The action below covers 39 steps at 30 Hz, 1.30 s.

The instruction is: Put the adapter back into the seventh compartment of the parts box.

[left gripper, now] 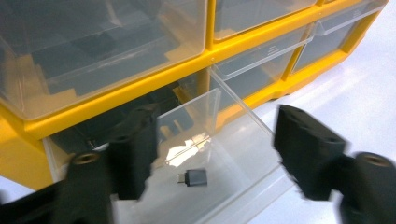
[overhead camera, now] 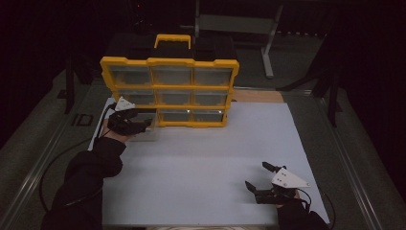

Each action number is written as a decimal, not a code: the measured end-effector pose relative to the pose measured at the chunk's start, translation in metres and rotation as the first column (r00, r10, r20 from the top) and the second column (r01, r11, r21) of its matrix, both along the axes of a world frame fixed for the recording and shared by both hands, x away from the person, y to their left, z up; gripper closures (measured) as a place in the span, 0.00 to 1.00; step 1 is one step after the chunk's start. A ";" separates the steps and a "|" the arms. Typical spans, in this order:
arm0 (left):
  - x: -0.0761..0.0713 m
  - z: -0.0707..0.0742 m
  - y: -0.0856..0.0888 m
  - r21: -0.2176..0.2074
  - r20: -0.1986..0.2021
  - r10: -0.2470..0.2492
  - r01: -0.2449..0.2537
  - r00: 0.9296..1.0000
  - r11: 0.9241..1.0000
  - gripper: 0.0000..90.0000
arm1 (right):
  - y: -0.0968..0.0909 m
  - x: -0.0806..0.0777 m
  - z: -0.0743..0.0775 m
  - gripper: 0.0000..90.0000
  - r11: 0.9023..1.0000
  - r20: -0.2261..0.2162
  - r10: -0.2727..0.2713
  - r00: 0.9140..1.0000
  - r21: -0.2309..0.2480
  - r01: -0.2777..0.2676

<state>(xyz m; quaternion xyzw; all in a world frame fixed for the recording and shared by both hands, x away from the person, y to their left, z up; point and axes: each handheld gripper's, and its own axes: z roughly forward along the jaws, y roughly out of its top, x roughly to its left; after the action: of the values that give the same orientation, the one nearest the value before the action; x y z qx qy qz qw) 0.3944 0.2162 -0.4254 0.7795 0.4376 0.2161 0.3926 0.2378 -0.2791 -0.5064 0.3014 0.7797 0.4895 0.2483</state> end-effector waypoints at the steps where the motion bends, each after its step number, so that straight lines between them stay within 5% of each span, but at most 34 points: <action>1: 0.000 0.000 0.000 0.002 0.002 -0.002 0.002 1.000 1.000 0.29 | 0.000 0.000 0.000 0.09 1.000 -0.001 0.000 1.000 0.001 0.000; 7: -0.005 0.004 0.001 -0.004 0.015 -0.030 0.030 0.999 1.000 0.18 | 0.000 0.000 0.000 0.09 1.000 -0.001 -0.001 1.000 0.001 0.001; 11: -0.007 0.004 0.002 -0.021 0.002 -0.120 0.120 0.993 0.992 0.01 | 0.000 0.000 0.000 0.09 1.000 0.000 -0.001 1.000 -0.002 0.001; 39: -0.037 0.014 0.002 -0.020 0.062 -0.142 0.144 0.988 0.989 0.00 | 0.000 0.000 0.000 0.09 1.000 0.001 0.001 1.000 0.000 -0.001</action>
<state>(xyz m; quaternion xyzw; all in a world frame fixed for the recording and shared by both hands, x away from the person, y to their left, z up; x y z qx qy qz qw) 0.3573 0.2180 -0.4119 0.7972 0.3712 0.2053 0.4297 0.2380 -0.2786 -0.5063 0.3008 0.7797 0.4898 0.2484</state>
